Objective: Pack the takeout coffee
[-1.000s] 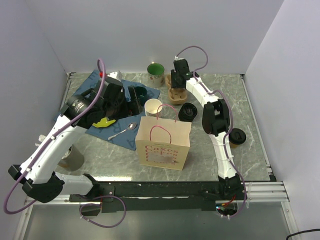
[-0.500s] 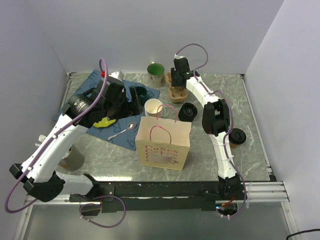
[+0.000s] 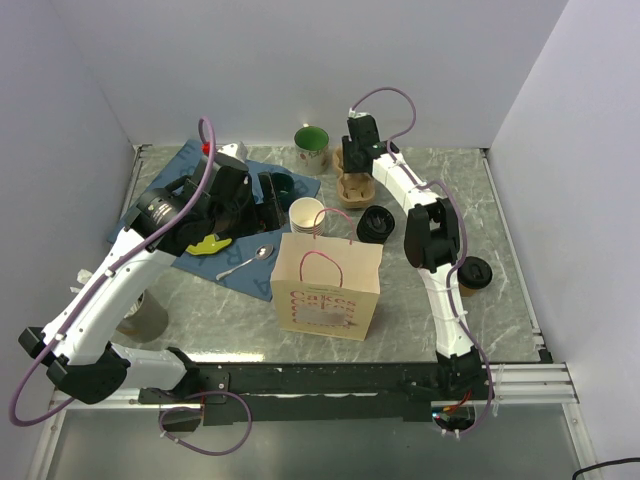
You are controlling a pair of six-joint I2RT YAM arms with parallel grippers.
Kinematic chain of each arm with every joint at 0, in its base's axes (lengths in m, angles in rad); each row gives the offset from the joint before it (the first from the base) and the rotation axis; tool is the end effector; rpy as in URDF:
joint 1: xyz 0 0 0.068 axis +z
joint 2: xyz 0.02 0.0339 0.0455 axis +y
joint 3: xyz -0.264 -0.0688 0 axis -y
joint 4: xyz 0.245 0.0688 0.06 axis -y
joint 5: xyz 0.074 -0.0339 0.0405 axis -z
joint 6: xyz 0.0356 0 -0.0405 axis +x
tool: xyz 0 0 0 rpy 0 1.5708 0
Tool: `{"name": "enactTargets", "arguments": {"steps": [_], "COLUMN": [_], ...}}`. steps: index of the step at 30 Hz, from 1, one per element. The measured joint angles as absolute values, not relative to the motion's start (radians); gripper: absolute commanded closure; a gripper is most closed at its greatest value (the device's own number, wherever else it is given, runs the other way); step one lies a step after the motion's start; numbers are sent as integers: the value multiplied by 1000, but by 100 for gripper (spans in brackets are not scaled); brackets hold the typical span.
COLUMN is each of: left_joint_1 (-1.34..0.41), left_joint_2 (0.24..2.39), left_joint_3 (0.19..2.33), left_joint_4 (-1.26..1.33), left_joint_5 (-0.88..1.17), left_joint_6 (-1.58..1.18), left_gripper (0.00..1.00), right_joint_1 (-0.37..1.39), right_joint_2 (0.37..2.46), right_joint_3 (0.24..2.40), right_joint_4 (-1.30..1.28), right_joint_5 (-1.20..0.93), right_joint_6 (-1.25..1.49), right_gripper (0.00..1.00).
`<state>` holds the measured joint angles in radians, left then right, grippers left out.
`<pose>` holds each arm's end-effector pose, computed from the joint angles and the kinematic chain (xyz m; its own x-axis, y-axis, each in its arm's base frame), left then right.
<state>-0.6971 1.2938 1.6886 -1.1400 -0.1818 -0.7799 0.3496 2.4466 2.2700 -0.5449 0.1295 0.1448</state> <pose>0.1812 -0.1434 0.4431 -0.7420 -0.2807 -0.6088 0.0109 0.9029 -0.4297 0.5245 0.1863 0.2264 -0.6499 -0.0846 -0.7553 -0.1564 0.9874 0.0239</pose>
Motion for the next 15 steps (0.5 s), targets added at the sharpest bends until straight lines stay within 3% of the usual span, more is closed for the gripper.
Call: {"name": "enactTargets", "arguments": {"steps": [2,6,15], "left_joint_1": [-697,-697,-697], "left_joint_2": [1294,1294,1290], "left_joint_3": [1689,1689,1689], "left_joint_4": [-1140,-1140,-1140], "left_joint_5": [-182,-182,-182], "left_joint_6": [-780,-782,-791], "left_gripper": [3,3,3], "right_joint_1": [350,350,350], "right_joint_2": [2447,2447,2447], "right_joint_3": [2270,2270,2270], "right_joint_4": [-544,-539,-542], "right_joint_5": [129,129,130], "right_joint_6": [143,140,141], "right_gripper": [58,47,47]}}
